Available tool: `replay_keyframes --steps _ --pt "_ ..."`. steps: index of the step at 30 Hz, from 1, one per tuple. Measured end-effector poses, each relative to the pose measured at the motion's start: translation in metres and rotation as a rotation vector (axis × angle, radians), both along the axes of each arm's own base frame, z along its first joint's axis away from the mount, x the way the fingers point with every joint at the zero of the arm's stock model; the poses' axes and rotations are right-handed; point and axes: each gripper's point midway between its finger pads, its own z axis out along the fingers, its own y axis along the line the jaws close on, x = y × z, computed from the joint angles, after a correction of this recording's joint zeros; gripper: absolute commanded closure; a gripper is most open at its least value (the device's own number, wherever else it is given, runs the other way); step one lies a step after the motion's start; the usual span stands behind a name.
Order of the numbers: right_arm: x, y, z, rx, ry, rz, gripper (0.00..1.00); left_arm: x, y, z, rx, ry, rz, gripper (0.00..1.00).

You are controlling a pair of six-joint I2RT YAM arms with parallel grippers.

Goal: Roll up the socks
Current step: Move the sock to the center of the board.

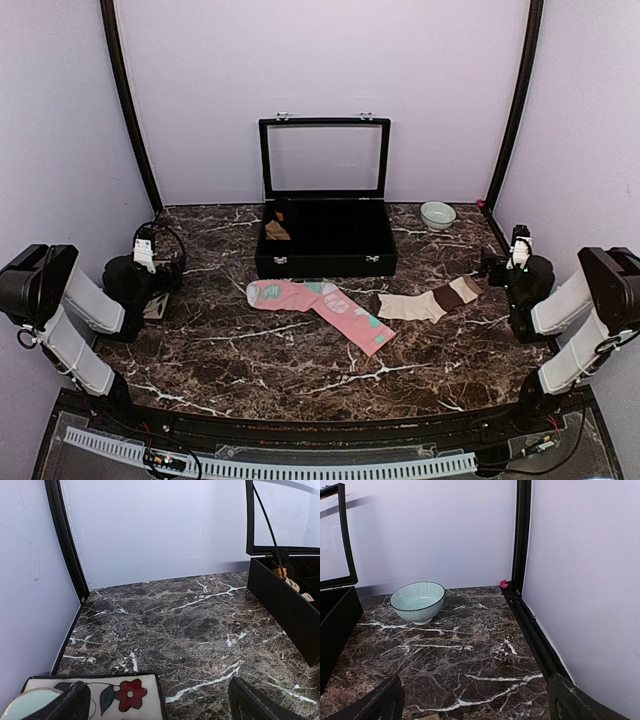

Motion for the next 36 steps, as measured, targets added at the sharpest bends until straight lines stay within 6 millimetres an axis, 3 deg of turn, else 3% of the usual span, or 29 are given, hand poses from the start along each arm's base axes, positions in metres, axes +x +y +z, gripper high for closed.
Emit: replay_keyframes --steps 11,15,18,22,24,26,29,31,34,35,36 --pt "0.000 0.000 0.000 0.001 0.000 -0.001 0.00 0.000 0.000 0.000 0.000 0.000 -0.002 0.01" --pt "0.002 -0.016 -0.003 0.028 0.049 -0.098 0.00 0.000 -0.001 -0.002 -0.002 0.018 -0.007 0.01" --pt "0.022 -0.031 0.020 0.030 0.083 -0.184 0.00 0.015 -0.001 0.007 -0.002 0.070 -0.008 0.01" --pt "0.051 -0.038 0.077 0.046 0.062 -0.221 0.00 0.047 -0.002 0.053 0.030 0.093 -0.022 0.02" --pt "0.056 -0.038 0.087 0.100 0.076 -0.231 0.00 0.057 -0.003 0.071 0.067 0.124 -0.037 0.06" --pt "0.061 -0.032 0.087 0.171 0.124 -0.205 0.00 0.059 -0.005 0.075 0.107 0.185 -0.063 0.07" --pt "0.068 -0.006 0.083 0.255 0.186 -0.080 0.00 0.052 -0.010 0.066 0.145 0.293 -0.114 0.08" --pt "0.070 0.028 0.075 0.253 0.248 -0.001 0.00 0.040 -0.016 0.054 0.159 0.372 -0.164 0.09" --pt "0.063 0.116 0.066 0.193 0.324 0.192 0.02 0.019 -0.028 0.038 0.164 0.468 -0.239 0.09" --pt "0.054 0.153 0.062 0.152 0.346 0.270 0.03 0.012 -0.034 0.034 0.165 0.498 -0.267 0.09" --pt "0.046 0.177 0.057 0.127 0.363 0.322 0.06 0.006 -0.041 0.031 0.169 0.519 -0.297 0.09"
